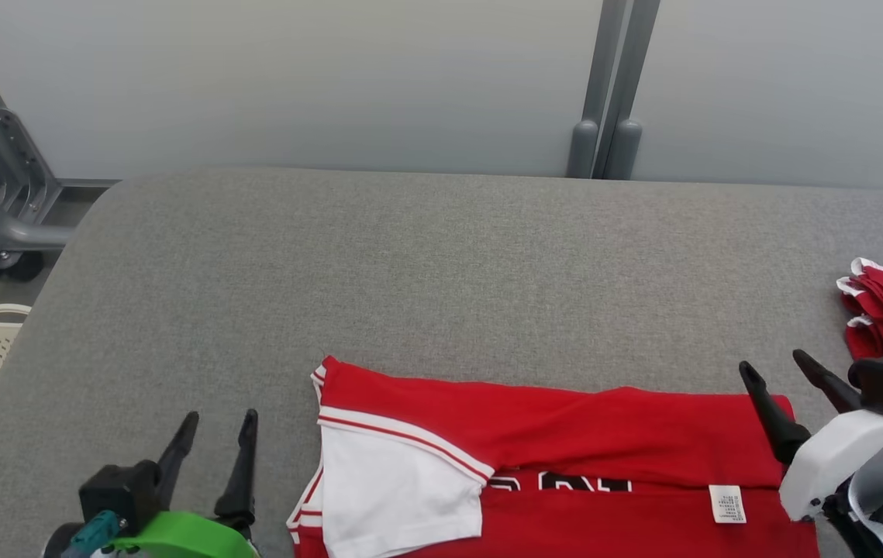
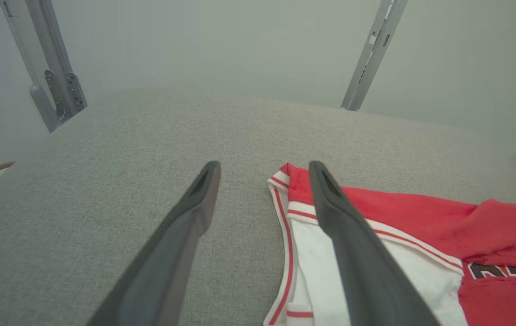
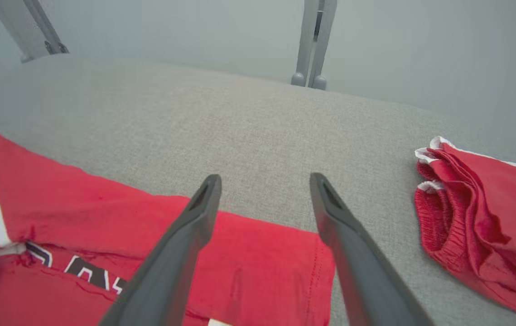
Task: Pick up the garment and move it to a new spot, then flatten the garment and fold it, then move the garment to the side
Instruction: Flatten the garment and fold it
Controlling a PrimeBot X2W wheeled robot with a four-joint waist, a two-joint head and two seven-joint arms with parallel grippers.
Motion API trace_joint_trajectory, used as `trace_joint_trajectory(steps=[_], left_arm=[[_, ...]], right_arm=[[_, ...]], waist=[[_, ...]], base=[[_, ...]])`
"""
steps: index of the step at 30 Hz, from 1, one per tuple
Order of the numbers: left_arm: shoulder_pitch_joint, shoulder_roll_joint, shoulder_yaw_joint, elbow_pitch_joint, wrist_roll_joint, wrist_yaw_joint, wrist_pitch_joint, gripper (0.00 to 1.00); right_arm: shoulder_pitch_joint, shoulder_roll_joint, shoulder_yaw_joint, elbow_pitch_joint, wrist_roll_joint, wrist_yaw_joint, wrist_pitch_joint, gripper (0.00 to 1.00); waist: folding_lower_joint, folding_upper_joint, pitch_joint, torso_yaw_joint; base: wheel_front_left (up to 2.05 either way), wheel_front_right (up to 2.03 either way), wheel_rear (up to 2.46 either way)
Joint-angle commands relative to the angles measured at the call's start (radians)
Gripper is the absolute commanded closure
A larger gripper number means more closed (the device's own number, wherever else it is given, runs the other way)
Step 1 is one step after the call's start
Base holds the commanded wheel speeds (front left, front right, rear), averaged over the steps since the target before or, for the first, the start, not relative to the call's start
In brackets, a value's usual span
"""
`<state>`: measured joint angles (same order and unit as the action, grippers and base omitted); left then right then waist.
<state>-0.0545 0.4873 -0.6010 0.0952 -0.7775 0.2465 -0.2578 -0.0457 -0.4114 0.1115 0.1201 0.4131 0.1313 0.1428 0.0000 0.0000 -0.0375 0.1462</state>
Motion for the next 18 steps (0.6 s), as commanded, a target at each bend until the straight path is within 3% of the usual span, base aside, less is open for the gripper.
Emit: trace_joint_trajectory(steps=[1, 2, 3, 5, 7, 11, 18], left_arm=[[0.0, -0.011, 0.043, -0.002, 0.023, -0.019, -0.008, 0.0], [0.015, -0.047, 0.124, -0.021, 0.083, -0.043, -0.007, 0.0], [0.03, -0.075, 0.178, -0.027, 0.116, -0.06, -0.007, 0.0], [0.054, -0.143, 0.283, -0.021, 0.167, -0.104, -0.007, 0.0], [0.073, -0.196, 0.352, -0.015, 0.201, -0.156, -0.007, 0.0], [0.1, -0.235, 0.399, 0.027, 0.272, -0.229, -0.007, 0.0], [0.136, -0.278, 0.431, 0.096, 0.385, -0.301, -0.007, 0.0]], right_arm=[[0.029, 0.064, -0.057, -0.019, -0.024, -0.001, -0.058, 0.0], [0.059, 0.187, -0.149, -0.032, -0.056, -0.001, -0.132, 0.0], [0.066, 0.251, -0.188, -0.037, -0.067, -0.001, -0.167, 0.0], [0.088, 0.319, -0.228, -0.035, -0.066, -0.001, -0.216, 0.0], [0.099, 0.34, -0.227, -0.029, -0.059, -0.001, -0.242, 0.0], [0.122, 0.351, -0.208, -0.015, -0.076, -0.001, -0.28, 0.0], [0.161, 0.355, -0.155, 0.034, -0.131, -0.001, -0.329, 0.0]], waist=[[0.0, 0.0, -0.009, -0.007], [0.0, 0.0, -0.018, -0.012], [0.0, 0.0, -0.023, -0.015], [0.0, 0.0, -0.038, -0.017], [0.0, 0.0, -0.049, -0.018], [0.0, 0.0, -0.062, -0.023], [0.0, 0.0, -0.081, -0.039]], base=[[0.0, 0.0, 0.0], [0.0, 0.0, 0.0], [0.0, 0.0, 0.0], [0.0, 0.0, 0.0], [0.0, 0.0, 0.0], [0.0, 0.0, 0.0], [0.0, 0.0, 0.0]])
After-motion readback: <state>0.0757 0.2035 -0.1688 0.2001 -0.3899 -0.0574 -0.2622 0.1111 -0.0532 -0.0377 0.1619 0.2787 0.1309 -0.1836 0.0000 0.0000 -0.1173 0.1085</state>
